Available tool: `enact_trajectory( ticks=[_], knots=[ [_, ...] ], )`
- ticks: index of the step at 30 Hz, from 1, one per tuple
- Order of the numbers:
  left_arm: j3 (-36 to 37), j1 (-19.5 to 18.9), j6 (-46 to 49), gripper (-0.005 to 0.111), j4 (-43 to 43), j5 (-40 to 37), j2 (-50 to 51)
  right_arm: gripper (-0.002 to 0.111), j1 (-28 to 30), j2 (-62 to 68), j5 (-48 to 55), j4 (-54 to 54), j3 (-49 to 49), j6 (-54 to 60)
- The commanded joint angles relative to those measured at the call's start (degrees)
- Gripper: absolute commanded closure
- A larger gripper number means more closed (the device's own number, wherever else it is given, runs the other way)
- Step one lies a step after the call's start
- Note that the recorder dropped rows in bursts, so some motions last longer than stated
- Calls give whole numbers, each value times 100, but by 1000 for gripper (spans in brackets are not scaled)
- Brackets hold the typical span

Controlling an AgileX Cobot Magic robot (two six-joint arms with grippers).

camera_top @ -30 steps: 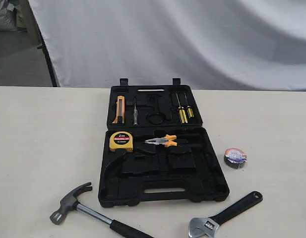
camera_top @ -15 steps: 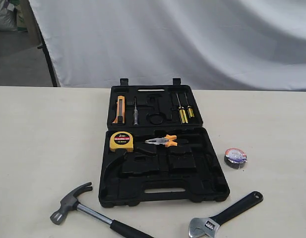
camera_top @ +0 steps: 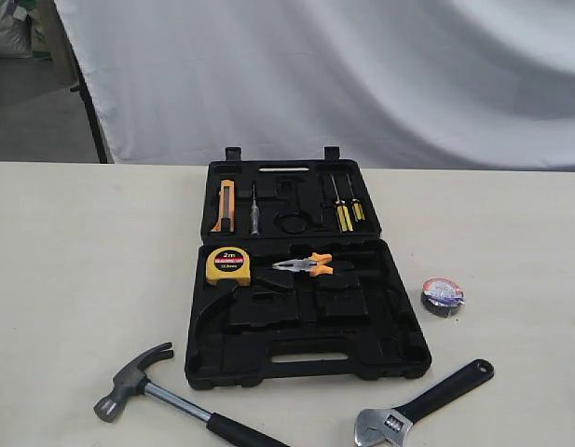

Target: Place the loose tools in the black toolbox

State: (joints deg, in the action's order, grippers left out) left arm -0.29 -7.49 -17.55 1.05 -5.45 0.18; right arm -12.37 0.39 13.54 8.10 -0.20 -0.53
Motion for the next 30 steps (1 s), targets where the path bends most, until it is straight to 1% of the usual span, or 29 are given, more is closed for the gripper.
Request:
enact_trajectory(
  ticks=[1, 16, 20, 25, 30],
  knots=[
    [-15, -145, -27, 106, 25, 41, -18, 109, 33, -39, -32, -46, 20, -5],
    [-15, -145, -27, 106, 25, 41, -18, 109, 33, -39, -42, -46, 20, -3],
    [-15, -145, -27, 106, 25, 41, -18, 109, 33, -39, -343, 14, 20, -81],
    [-15, -145, -27, 106, 25, 41, -18, 109, 33, -39, -1128, 1459, 20, -427],
    [-15, -145, -27, 106, 25, 41, -18, 109, 33, -39, -1934, 2464, 20, -531]
  ],
)
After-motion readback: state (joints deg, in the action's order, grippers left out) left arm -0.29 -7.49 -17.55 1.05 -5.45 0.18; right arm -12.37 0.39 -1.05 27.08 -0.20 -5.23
